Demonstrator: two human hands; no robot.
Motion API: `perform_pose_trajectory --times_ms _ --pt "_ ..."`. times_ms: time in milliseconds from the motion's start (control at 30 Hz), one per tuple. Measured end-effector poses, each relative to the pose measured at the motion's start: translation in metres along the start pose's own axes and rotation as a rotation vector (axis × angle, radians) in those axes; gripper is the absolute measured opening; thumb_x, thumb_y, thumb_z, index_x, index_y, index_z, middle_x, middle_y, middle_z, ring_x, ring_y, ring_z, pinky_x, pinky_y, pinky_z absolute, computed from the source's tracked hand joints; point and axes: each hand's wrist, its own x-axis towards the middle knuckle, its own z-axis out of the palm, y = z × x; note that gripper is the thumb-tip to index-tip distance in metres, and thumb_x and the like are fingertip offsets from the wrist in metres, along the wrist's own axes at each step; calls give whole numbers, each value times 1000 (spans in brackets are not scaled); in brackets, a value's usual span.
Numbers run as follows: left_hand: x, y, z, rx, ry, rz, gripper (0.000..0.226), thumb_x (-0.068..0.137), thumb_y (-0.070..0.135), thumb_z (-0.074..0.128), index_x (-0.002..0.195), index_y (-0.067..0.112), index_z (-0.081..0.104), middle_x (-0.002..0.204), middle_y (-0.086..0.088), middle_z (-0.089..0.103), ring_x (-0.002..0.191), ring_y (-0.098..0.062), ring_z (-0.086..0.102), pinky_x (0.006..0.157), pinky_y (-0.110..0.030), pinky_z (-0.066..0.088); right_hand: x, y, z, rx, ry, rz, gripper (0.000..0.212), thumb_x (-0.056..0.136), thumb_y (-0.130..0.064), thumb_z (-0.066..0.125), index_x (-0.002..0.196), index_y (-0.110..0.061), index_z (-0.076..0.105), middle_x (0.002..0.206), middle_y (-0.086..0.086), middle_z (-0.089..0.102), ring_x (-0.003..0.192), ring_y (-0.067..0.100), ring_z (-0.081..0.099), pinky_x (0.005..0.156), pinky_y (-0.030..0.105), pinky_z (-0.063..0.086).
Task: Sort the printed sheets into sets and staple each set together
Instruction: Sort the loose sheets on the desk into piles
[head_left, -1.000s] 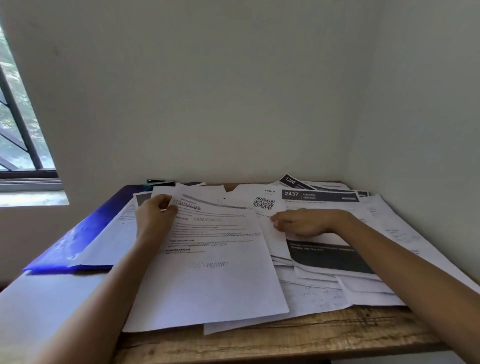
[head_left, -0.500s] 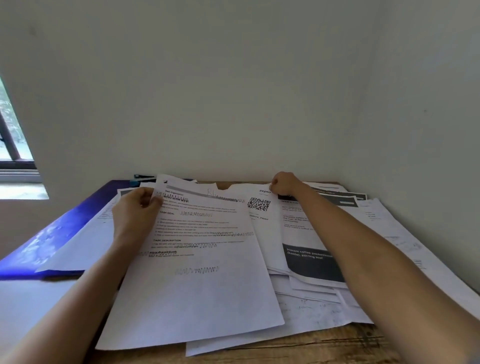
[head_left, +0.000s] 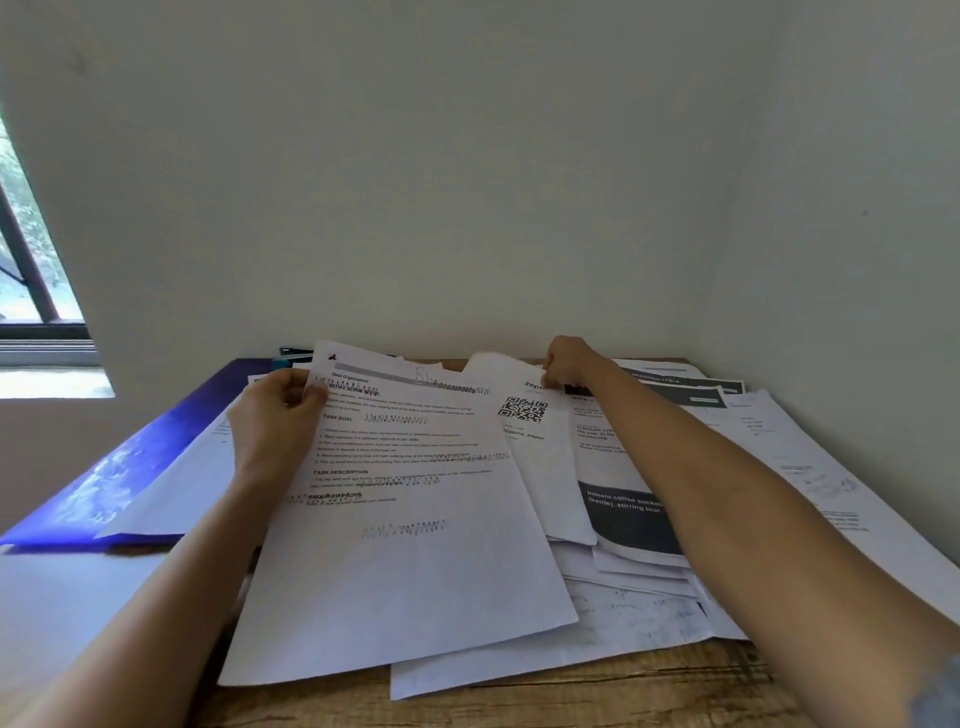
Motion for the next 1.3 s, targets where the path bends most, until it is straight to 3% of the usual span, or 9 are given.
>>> perform_pose_trajectory --times_ms 133,233,433,567,733,900,1100,1200,1300 --pt "2 0 -1 3 14 -13 12 93 21 60 100 18 69 87 2 68 75 -12 63 74 -27 49 2 -3 -8 144 186 -86 30 73 -12 76 61 -23 51 89 6 64 94 26 60 92 40 46" --pt "2 2 -3 -13 35 -17 14 93 24 61 101 17 71 87 2 68 78 -12 62 74 -23 44 -8 -13 -23 328 264 -183 13 77 -11 75 74 -14 63 85 3 62 84 17 56 73 18 44" --pt "2 9 -9 -144 56 -43 13 92 29 63 98 20 71 87 6 71 73 -2 61 73 -20 48 -38 -44 -43 559 59 -427 10 89 -15 67 81 -20 63 82 -6 63 79 9 57 71 17 41" --pt "-1 14 -12 -166 45 -28 7 93 24 61 93 21 67 77 15 66 58 13 57 53 0 38 -47 -66 -50 681 -26 -538 10 92 -12 62 84 -18 64 83 -5 62 77 7 55 78 18 43" --pt "1 11 -15 -208 78 -40 8 91 24 63 95 21 68 75 16 67 61 11 59 67 -9 48 -60 -93 -56 654 -144 -601 10 96 -17 57 97 -12 65 93 -4 63 87 8 57 83 19 44" --pt "-2 13 -14 -250 9 -30 13 91 21 66 102 17 61 75 12 66 53 12 60 47 -3 42 -67 -114 -47 566 -195 -597 21 97 -19 56 108 -4 65 103 2 64 98 14 57 96 30 43" --pt "-1 9 -18 -141 -71 -23 9 92 26 64 93 18 68 75 9 67 61 -4 63 56 -15 51 -77 -103 -45 711 -148 -542 23 99 -16 50 109 0 64 104 3 67 90 5 63 77 10 47" --pt "2 5 -18 -131 -44 -51 11 92 28 62 90 18 68 73 9 64 65 -6 59 65 -22 50 -72 -65 -42 495 148 -376 21 96 -19 55 104 -6 68 107 5 69 101 15 63 89 23 47" --pt "3 5 -15 -147 -63 -101 13 93 29 61 91 18 68 76 7 64 72 -13 61 72 -29 51 -72 -17 -22 0 62 -237 36 99 -30 46 108 0 63 114 14 64 107 27 58 82 31 41"
